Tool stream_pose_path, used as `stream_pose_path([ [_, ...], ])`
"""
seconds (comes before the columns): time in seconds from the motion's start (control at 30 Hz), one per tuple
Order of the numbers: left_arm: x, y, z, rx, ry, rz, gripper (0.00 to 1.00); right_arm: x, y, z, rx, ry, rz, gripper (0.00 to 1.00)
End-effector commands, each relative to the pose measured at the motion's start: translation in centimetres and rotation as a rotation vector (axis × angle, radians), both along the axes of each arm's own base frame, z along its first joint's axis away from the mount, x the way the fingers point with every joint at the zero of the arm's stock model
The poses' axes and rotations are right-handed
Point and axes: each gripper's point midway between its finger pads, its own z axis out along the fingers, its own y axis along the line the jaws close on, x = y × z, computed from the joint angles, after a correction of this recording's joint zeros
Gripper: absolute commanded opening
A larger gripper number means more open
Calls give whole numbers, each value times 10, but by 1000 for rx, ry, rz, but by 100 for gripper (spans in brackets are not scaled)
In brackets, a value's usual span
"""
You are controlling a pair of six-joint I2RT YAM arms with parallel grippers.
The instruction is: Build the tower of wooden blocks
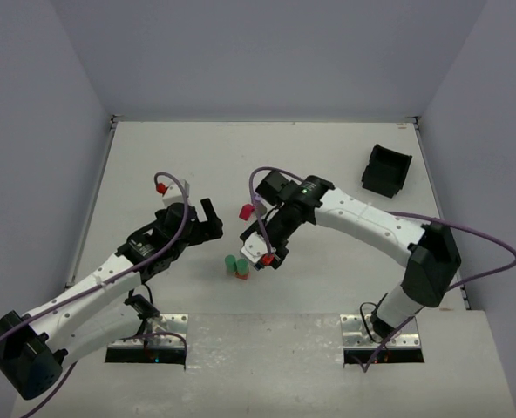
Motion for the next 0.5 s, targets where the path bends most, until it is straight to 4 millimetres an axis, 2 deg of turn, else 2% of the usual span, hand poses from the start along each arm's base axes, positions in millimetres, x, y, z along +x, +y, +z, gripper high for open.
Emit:
stream_pose_path([
  [0.0,-3,18,3,6,-14,90,100,-17,-3,16,-33,-23,256,35],
  [0.17,-6,39,11,0,-49,209,100,-6,17,3,-99,-43,259,34],
  [0.27,-6,44,13,1,-59,239,100,0,25,-7,-135,-41,256,34],
  [0.47,-8,64,11,23,-66,355,100,5,41,-12,-176,-42,256,35],
])
